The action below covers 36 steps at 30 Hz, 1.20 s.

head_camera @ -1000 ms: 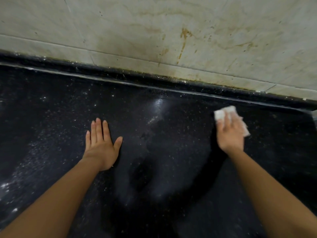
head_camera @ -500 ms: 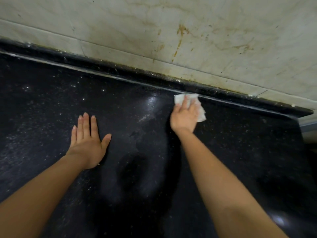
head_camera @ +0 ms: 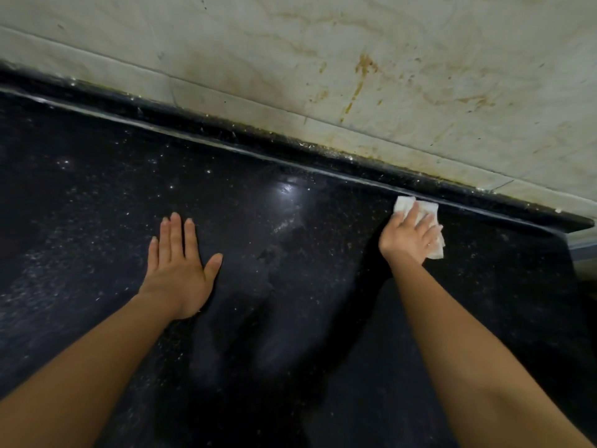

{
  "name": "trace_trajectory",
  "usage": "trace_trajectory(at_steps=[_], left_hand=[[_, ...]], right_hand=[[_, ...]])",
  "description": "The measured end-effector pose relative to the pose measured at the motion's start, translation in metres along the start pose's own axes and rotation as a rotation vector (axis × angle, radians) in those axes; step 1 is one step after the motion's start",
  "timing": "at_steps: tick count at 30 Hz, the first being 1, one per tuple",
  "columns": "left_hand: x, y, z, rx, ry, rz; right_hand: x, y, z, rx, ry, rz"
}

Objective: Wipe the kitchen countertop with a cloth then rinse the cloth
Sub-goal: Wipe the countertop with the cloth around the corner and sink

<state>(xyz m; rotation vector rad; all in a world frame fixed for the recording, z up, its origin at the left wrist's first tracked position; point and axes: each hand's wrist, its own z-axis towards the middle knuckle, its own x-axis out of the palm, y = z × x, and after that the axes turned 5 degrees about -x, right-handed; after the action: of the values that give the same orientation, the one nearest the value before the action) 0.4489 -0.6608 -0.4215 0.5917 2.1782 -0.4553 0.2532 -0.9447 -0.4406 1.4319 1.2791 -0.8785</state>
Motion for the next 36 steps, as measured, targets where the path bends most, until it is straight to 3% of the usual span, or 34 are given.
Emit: trace_trajectory(at_steps=[3, 10, 14, 18, 20, 22, 25, 33, 36], left_hand=[[0.001, 0.001, 0.001, 0.001, -0.002, -0.009], [0.001, 0.001, 0.002, 0.001, 0.000, -0.032], [0.001, 0.002, 0.001, 0.001, -0.004, -0.042], [0.000, 0.003, 0.001, 0.011, 0.006, -0.050], [0.000, 0.004, 0.001, 0.025, 0.006, -0.059], [0.002, 0.005, 0.002, 0.034, 0.003, -0.064], [0.003, 0.006, 0.003, 0.032, -0.004, -0.060], [0.005, 0.006, 0.005, 0.010, -0.006, -0.063], [0.006, 0.006, 0.005, 0.009, -0.015, -0.060]], right_hand=[[0.018, 0.053, -0.021, 0.015, 0.001, 0.026], [0.064, 0.154, -0.096, -0.495, 0.095, 0.082], [0.065, 0.157, -0.103, -0.838, 0.233, 0.013], [0.038, 0.117, -0.076, -1.133, 0.320, -0.061], [0.028, 0.092, -0.055, -1.058, 0.234, -0.056], [0.022, 0.077, -0.044, -0.847, 0.149, -0.049], [0.025, 0.085, -0.051, -0.720, 0.153, -0.053], [0.054, 0.181, -0.084, -1.089, 0.266, -0.104], [0.055, 0.185, -0.089, -1.192, 0.365, -0.113]])
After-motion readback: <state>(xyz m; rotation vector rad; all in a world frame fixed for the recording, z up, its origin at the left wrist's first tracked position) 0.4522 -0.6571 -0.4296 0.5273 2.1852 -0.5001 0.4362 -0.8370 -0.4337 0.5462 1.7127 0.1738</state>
